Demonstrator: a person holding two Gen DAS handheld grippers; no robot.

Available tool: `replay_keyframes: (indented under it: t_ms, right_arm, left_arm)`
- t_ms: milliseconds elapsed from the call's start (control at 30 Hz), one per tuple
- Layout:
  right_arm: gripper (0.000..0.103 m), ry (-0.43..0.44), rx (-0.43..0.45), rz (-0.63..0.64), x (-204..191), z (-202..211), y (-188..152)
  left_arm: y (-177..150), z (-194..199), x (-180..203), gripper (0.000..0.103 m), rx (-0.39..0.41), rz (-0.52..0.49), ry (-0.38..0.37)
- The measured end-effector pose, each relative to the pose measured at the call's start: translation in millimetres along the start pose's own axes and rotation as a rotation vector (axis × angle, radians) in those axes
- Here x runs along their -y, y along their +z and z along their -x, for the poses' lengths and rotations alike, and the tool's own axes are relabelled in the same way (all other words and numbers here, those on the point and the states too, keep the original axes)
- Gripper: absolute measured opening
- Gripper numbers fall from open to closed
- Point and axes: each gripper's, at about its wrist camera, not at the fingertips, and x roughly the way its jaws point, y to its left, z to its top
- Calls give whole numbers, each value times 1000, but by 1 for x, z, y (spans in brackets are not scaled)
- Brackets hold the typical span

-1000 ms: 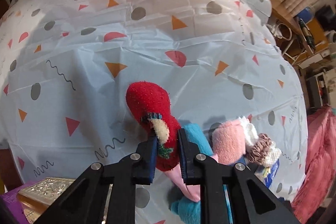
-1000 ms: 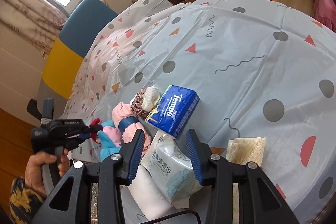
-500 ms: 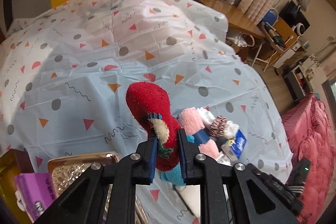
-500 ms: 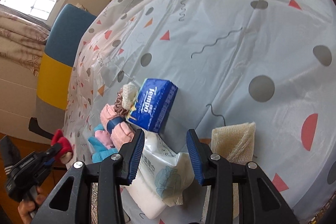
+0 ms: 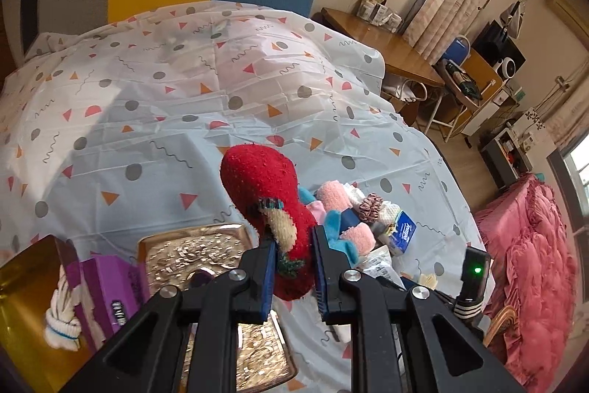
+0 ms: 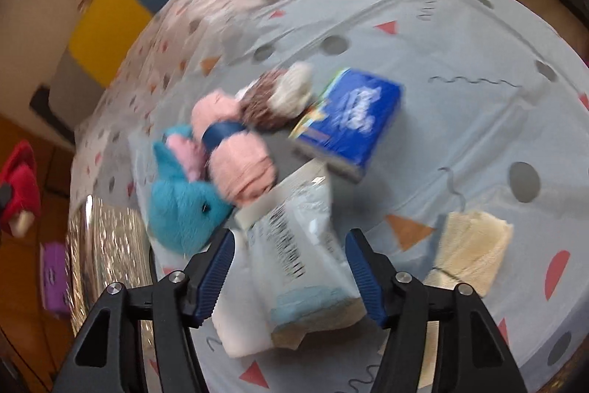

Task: Organize soft objects
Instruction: 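Carry the red toy into the gold tray and release it while the right gripper reaches the wipes pack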

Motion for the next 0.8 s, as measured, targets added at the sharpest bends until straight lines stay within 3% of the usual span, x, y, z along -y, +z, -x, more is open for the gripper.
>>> replay_keyframes:
  t_ms: [100,133,333,433,600,800]
  right_arm:
    - [57,-98,-49,63,-7,-13,-5]
    - [52,-92,-65,63,-6,-16,-5]
    - [51,-99,-63,81,-8,-16,-7]
    - [51,-95,-64,75,-7,-16,-6]
    - [52,-97,-65,72,-8,-20,-5]
    - [52,-100,-64,81,-9,-23,-5]
  left_arm:
    - [3,16,-18,18,30,15,23]
    - [4,22,-26,18,44,25,32]
    - [11,68,-106,18,155,143,138]
    - [-2,88,-158,18,191,237,200]
    - [-60,104,-241,18,198,394,275]
    - [-136,77,-302,18,104,523,310]
